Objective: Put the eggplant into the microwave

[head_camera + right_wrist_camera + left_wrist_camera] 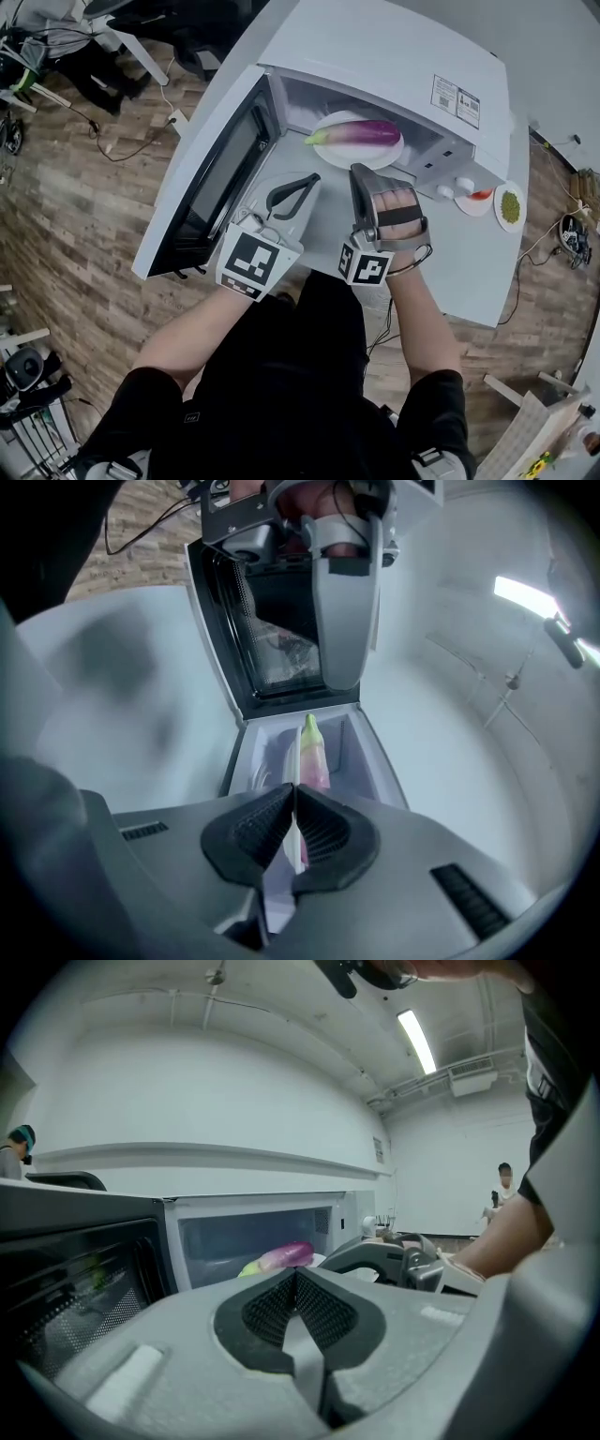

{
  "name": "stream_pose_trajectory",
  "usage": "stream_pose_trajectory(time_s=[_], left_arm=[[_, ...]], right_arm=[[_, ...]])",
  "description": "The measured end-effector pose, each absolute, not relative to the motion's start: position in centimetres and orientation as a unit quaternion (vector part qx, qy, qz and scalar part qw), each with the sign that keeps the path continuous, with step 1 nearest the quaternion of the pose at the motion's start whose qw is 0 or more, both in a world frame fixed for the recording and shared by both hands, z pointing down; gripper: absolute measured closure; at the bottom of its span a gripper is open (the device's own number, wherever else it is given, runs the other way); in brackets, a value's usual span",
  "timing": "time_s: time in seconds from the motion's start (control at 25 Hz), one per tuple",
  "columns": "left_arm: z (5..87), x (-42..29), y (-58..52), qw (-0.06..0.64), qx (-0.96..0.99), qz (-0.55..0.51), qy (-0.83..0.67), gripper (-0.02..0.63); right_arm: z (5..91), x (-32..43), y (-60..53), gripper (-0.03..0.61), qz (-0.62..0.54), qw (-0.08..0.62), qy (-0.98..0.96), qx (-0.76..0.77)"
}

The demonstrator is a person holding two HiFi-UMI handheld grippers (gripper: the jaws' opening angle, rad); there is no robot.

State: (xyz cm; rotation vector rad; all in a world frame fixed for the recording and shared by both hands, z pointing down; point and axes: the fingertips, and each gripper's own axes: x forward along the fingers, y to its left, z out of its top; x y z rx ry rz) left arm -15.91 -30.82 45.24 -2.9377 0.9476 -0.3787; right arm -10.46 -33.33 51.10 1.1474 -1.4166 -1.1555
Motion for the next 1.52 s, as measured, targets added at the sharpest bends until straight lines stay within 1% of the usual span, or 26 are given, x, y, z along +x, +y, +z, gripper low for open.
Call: stream_pose_trajectory(time_s=[0.24,0.8,1.04,1.24,1.4,1.52], left_arm=[[45.6,-15.3,-32.1,0.022,-0.945,-0.124,0.302,0.607],[45.4,-14.7,-34.1,-0.002,-0.943,-0.134,0.305,0.607],[45.6,-14.7,-35.0,-0.021,-0.939,-0.149,0.308,0.607],[45.4,-14.7,-35.4,-0.039,-0.938,-0.16,0.304,0.607],[45.6,-14.8,-35.5,-0.054,-0.937,-0.162,0.305,0.607],[45.6,-14.9,-35.5,-0.061,-0.936,-0.161,0.306,0.607]], right_arm=[[53.2,-9.8,-35.5,0.554,-0.466,0.487,-0.572,0.468],[55.3,-8.8,-38.9,0.554,-0.423,0.516,-0.592,0.452],[56.8,-8.8,-40.1,0.552,-0.372,0.529,-0.621,0.443],[56.7,-9.4,-40.8,0.537,-0.303,0.518,-0.663,0.447],[56.6,-9.8,-40.6,0.519,-0.278,0.514,-0.683,0.439],[57.0,-9.9,-40.1,0.476,-0.264,0.515,-0.694,0.429]])
